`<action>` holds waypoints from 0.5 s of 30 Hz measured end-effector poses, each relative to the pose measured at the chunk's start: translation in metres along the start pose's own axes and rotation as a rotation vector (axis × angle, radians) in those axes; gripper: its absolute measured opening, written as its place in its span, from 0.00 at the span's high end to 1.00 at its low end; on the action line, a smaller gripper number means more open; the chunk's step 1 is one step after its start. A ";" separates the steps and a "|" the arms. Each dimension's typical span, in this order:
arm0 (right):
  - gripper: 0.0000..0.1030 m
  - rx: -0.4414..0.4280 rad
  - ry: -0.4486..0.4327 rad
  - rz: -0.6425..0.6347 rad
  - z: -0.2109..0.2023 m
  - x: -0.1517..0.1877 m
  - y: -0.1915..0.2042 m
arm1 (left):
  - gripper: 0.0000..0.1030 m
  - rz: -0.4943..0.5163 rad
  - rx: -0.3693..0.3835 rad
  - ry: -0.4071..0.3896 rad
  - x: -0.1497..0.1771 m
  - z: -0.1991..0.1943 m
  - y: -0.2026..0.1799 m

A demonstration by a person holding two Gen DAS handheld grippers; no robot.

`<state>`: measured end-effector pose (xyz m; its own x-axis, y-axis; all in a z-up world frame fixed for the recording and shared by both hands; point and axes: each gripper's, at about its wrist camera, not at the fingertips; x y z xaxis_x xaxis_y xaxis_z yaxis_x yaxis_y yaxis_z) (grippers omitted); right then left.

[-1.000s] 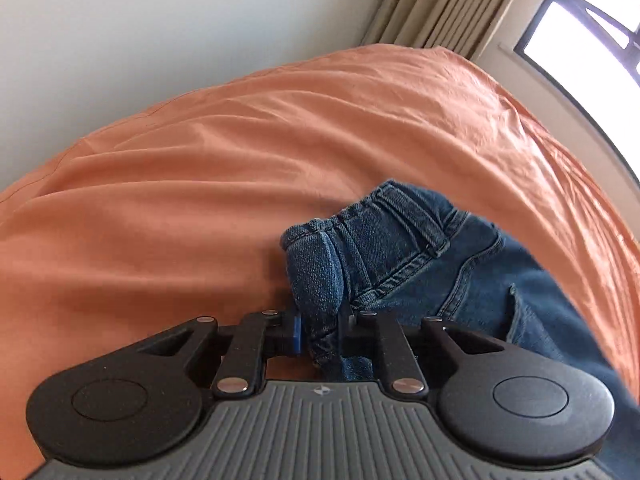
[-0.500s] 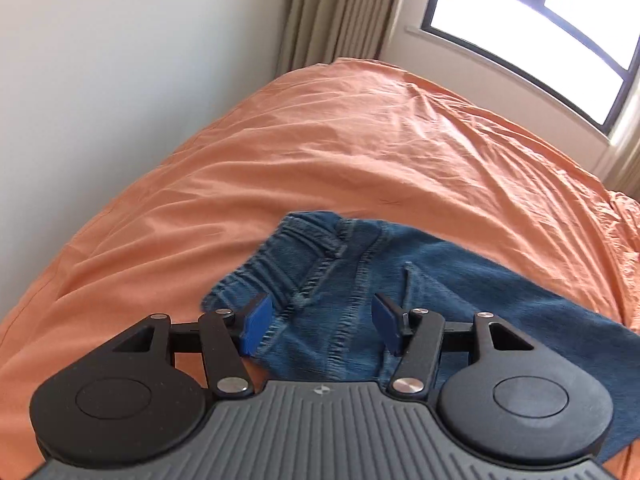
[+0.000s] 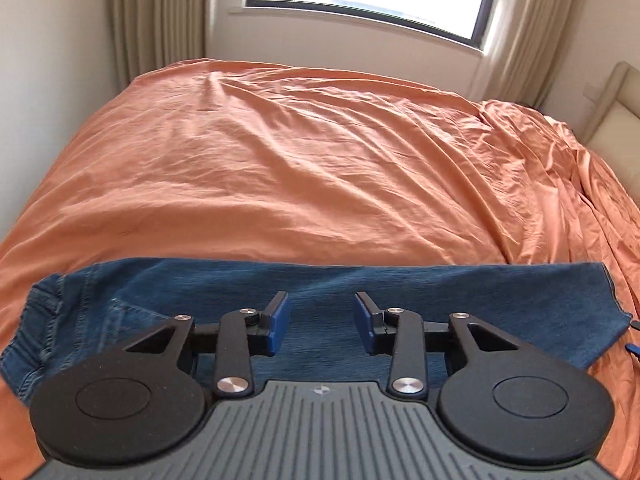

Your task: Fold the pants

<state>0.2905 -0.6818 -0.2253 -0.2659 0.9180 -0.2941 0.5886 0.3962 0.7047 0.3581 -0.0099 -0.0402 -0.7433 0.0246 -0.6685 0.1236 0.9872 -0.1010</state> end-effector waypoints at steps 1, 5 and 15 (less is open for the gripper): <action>0.53 -0.003 0.003 0.012 0.007 -0.004 -0.005 | 0.58 0.015 0.014 0.007 -0.003 0.009 -0.014; 0.64 -0.027 0.015 0.024 0.032 -0.019 -0.018 | 0.58 0.076 0.052 0.047 -0.009 0.047 -0.065; 0.99 -0.032 -0.020 -0.215 0.025 -0.037 0.002 | 0.60 0.231 0.170 0.129 0.008 0.123 -0.151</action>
Point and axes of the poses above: each gripper's, at about its wrist camera, not at the fingertips, and z roughly the way its jaws point, y to its left, x to its underside, and after that the axes turned 1 degree about -x, right-handed
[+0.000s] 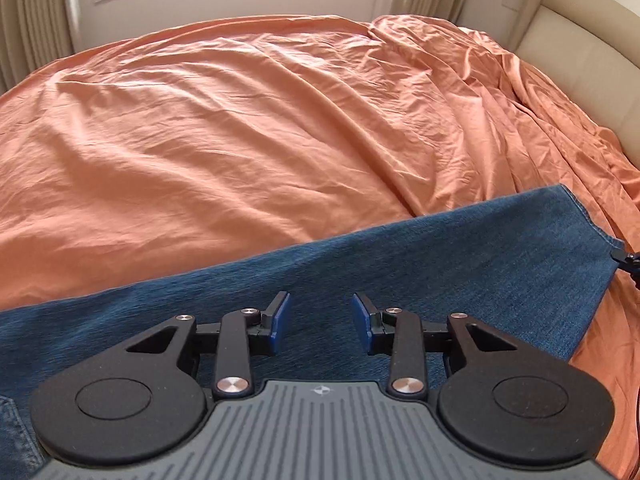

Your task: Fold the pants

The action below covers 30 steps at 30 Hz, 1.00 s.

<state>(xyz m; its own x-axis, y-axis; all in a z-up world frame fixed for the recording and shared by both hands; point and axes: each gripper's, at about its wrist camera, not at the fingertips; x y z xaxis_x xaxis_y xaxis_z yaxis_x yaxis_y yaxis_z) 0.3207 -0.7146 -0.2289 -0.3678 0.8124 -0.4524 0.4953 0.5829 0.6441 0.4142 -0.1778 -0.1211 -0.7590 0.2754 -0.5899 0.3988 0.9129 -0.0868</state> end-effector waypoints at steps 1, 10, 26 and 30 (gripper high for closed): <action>0.99 0.015 0.023 0.027 0.008 0.001 -0.008 | 0.61 0.009 0.010 0.005 0.001 0.008 -0.005; 0.93 -0.011 0.038 0.077 0.019 0.014 -0.026 | 0.63 0.047 0.048 0.008 -0.013 0.064 -0.039; 0.96 -0.005 0.014 0.086 0.030 0.011 -0.015 | 0.70 0.025 -0.048 0.014 -0.034 0.105 -0.061; 0.96 0.014 0.016 0.040 0.022 0.005 -0.005 | 0.70 0.037 -0.018 0.000 -0.026 0.081 -0.069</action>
Point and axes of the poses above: each gripper's, at about its wrist camera, not at the fingertips, and z roughly the way its jaws point, y to its left, x to its underside, and after that the axes turned 1 degree about -x, right-handed
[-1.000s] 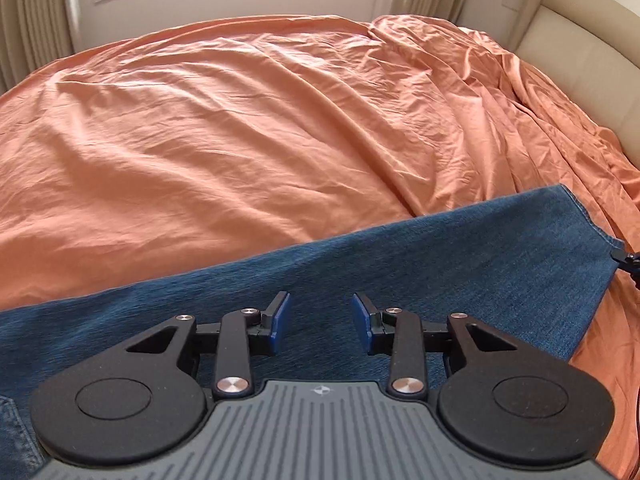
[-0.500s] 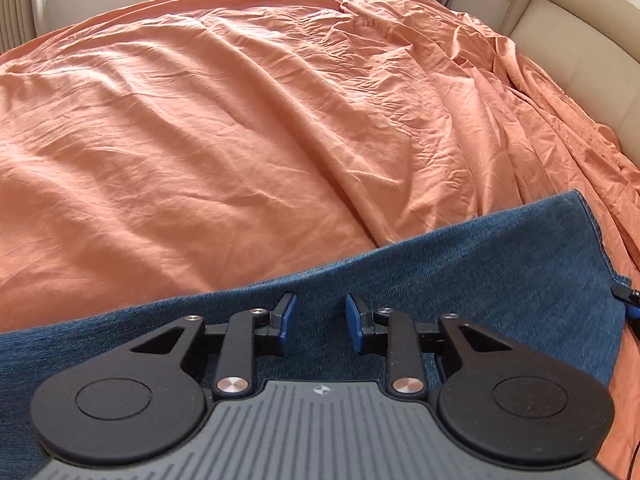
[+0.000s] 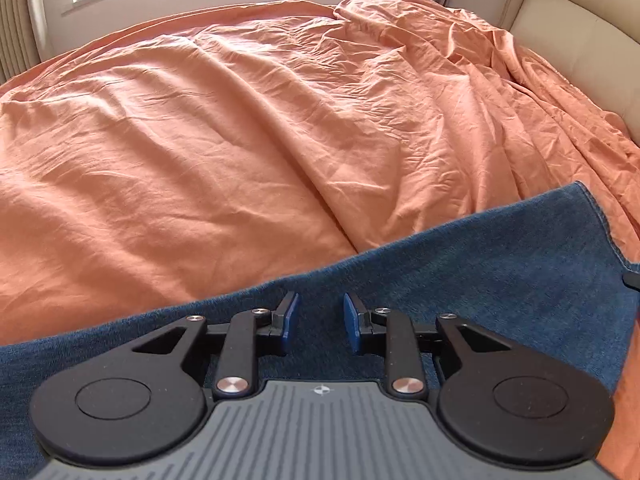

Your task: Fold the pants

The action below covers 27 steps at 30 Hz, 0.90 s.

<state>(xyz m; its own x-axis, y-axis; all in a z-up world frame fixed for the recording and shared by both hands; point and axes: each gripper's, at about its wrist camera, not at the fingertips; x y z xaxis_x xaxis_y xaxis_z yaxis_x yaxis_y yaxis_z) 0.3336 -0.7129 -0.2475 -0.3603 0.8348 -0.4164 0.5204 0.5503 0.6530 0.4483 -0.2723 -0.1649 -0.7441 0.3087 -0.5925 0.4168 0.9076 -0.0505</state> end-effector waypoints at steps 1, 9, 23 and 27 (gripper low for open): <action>0.96 0.009 -0.001 -0.019 -0.003 -0.001 0.004 | 0.70 0.008 0.007 0.006 0.005 -0.006 -0.003; 0.96 0.075 -0.022 -0.115 -0.018 -0.004 0.034 | 0.75 0.103 0.111 0.069 0.068 -0.041 -0.033; 0.97 0.051 -0.140 -0.484 -0.095 0.007 0.180 | 0.80 0.004 0.284 0.045 0.130 -0.123 -0.017; 0.97 -0.001 -0.176 -0.647 -0.118 0.033 0.242 | 0.80 -0.051 0.268 -0.001 0.133 -0.158 0.025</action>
Point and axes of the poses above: each gripper's, at about its wrist camera, not at the fingertips, and z roughly the way its jaws point, y to its left, x to its underside, and after that the axes turned 1 degree about -x, right-handed
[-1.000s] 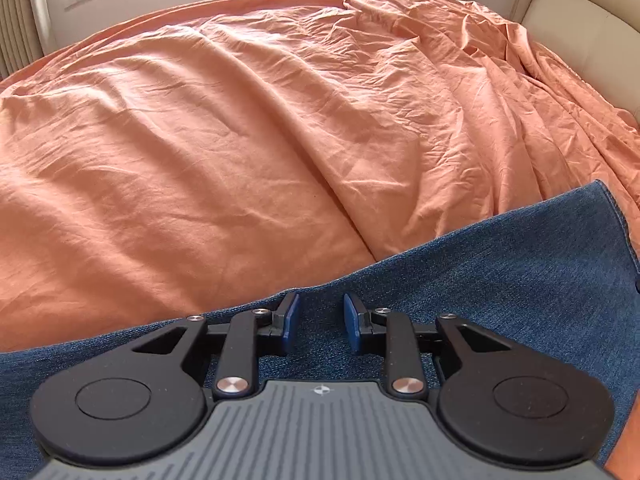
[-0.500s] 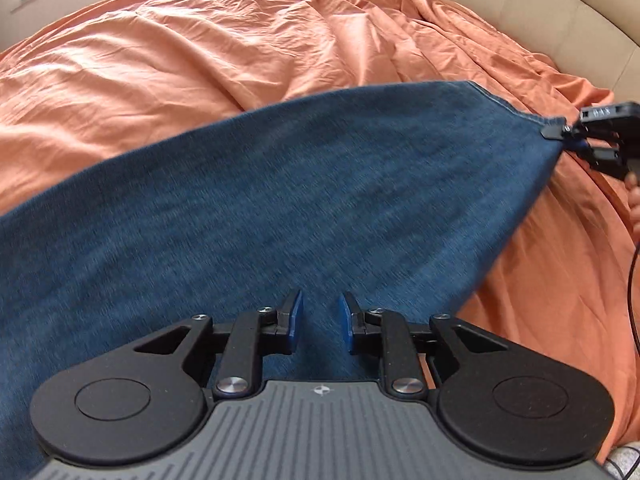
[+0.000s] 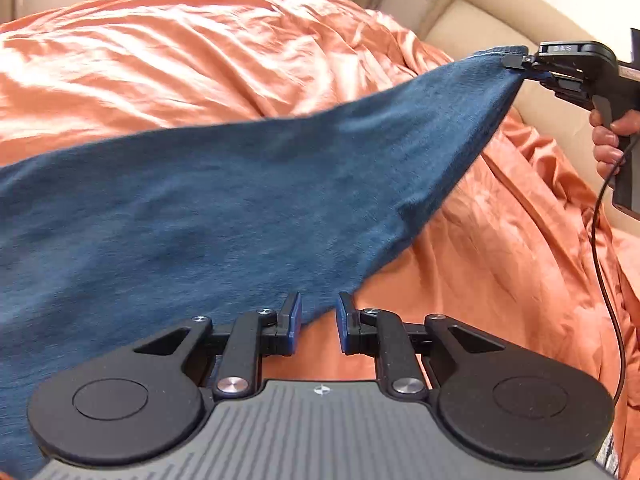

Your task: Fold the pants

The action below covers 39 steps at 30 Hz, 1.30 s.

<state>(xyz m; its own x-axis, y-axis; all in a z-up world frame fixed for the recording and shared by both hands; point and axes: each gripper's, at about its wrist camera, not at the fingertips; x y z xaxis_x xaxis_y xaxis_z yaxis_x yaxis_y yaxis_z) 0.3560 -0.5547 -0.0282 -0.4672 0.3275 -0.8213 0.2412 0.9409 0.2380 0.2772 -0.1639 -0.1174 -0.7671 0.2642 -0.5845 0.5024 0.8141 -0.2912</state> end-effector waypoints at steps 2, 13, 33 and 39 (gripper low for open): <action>0.97 -0.031 -0.025 -0.074 -0.011 -0.005 0.036 | 0.80 -0.021 -0.028 -0.029 0.000 -0.020 0.017; 0.97 -0.239 0.007 -0.336 -0.017 0.051 0.229 | 0.80 -0.191 -0.140 -0.140 0.023 -0.106 0.104; 0.60 -0.427 0.475 -0.342 0.037 0.226 0.257 | 0.58 -0.379 -0.023 -0.112 0.036 -0.092 0.164; 0.43 -0.423 0.405 -0.259 0.028 0.196 0.220 | 0.51 -0.404 0.007 -0.116 0.013 -0.057 0.164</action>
<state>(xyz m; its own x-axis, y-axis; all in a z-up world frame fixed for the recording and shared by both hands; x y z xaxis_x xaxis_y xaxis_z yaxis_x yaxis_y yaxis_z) 0.3416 -0.2862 -0.1515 -0.7699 0.0134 -0.6380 -0.2407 0.9198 0.3098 0.3273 0.0029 -0.1295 -0.8532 -0.1355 -0.5036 0.1735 0.8370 -0.5190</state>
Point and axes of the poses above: each gripper's, at about its wrist camera, not at the fingertips, and z roughly the way its jaws point, y to its left, x to its underside, and after that the axes turned 1 degree about -x, right-handed
